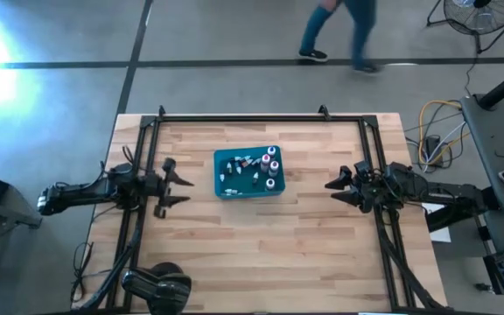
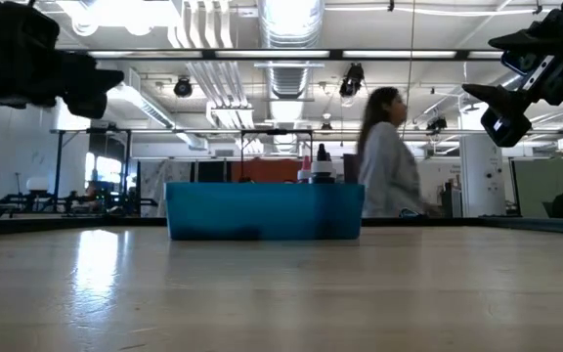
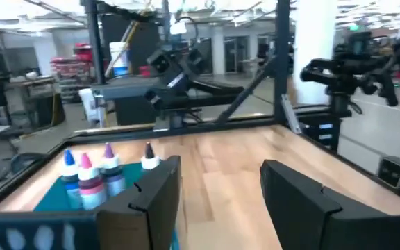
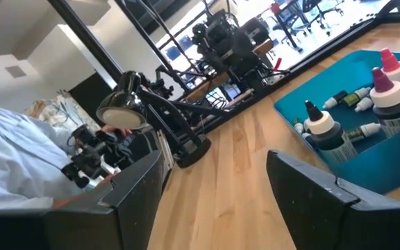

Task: Pick & Place food coloring
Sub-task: Return to Home Position

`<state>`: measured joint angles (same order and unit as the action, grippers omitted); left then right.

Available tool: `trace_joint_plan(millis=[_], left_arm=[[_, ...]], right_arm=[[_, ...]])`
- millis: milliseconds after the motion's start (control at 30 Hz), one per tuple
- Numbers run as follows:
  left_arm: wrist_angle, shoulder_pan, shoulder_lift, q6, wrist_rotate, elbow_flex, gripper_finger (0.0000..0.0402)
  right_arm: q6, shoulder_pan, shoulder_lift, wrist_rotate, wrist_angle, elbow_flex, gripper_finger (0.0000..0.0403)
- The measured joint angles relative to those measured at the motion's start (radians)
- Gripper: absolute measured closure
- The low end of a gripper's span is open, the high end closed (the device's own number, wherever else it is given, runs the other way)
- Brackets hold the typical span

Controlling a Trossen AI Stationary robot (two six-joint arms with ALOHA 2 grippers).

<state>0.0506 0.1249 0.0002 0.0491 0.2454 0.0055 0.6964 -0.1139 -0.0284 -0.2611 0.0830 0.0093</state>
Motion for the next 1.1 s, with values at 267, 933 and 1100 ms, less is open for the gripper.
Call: trace_joint_plan(millis=[267,933,1100], left_arm=[[-0.028,0.0,0.0,-0.108,-0.276,0.0,0.0226],[-0.016,0.0,0.03,-0.189,-0.349,0.001,0.0226],[-0.016,0.0,0.031,-0.188,-0.349,0.001,0.0226]], right_arm=[[0.0,0.0,0.0,0.0,0.0,0.0,0.0154],[0.0,0.0,0.0,0.0,0.0,0.0,0.0154],[0.0,0.004,0.003,0.001,-0.001,0.0,0.0154]])
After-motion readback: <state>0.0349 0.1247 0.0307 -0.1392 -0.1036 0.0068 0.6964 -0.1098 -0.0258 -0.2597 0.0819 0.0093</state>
